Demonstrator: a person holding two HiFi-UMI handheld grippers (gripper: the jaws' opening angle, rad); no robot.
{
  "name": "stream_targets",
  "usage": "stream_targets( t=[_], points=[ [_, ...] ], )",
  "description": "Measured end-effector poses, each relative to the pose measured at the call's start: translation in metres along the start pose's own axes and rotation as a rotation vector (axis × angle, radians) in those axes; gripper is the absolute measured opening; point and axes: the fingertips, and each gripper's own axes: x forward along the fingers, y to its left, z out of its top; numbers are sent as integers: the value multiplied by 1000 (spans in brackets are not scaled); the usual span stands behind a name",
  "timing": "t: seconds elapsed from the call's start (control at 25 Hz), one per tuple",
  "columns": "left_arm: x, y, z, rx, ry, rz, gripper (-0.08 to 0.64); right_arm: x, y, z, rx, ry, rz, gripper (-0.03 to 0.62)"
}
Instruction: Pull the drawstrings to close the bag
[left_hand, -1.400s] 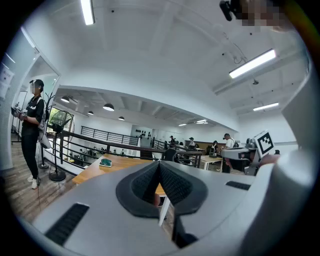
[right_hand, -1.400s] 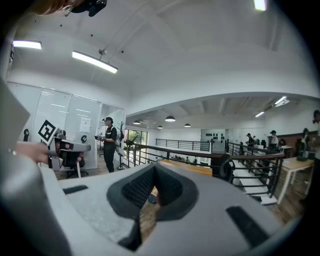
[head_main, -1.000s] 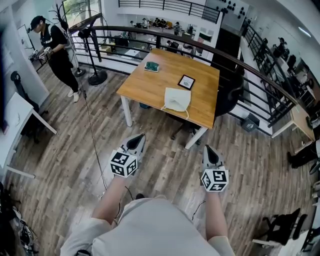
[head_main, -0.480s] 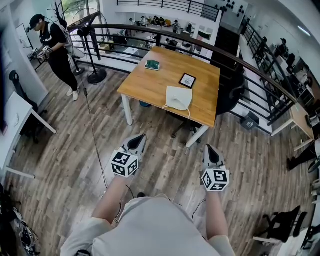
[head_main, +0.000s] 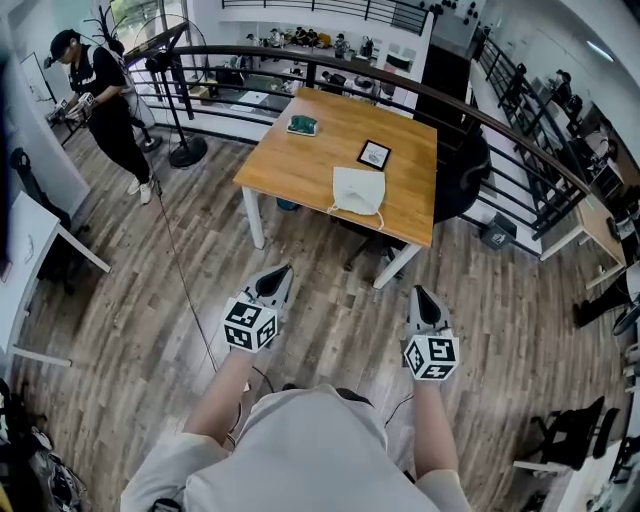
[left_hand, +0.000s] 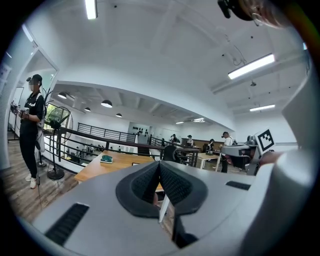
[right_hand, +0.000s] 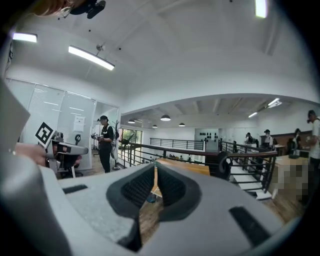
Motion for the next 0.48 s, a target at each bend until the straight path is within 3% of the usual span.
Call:
stream_targets(
  t=[0.16, 0.24, 0.48],
  points=[
    [-3, 9, -1, 0, -3, -4, -6, 0, 5, -5, 10, 10, -24, 42],
    [-2, 10, -1, 0, 1, -19, 72, 0, 6, -6, 23, 10, -30, 57],
    [2, 19, -6, 3, 19, -34, 110, 4, 5, -13, 54, 19, -60, 61]
  ],
)
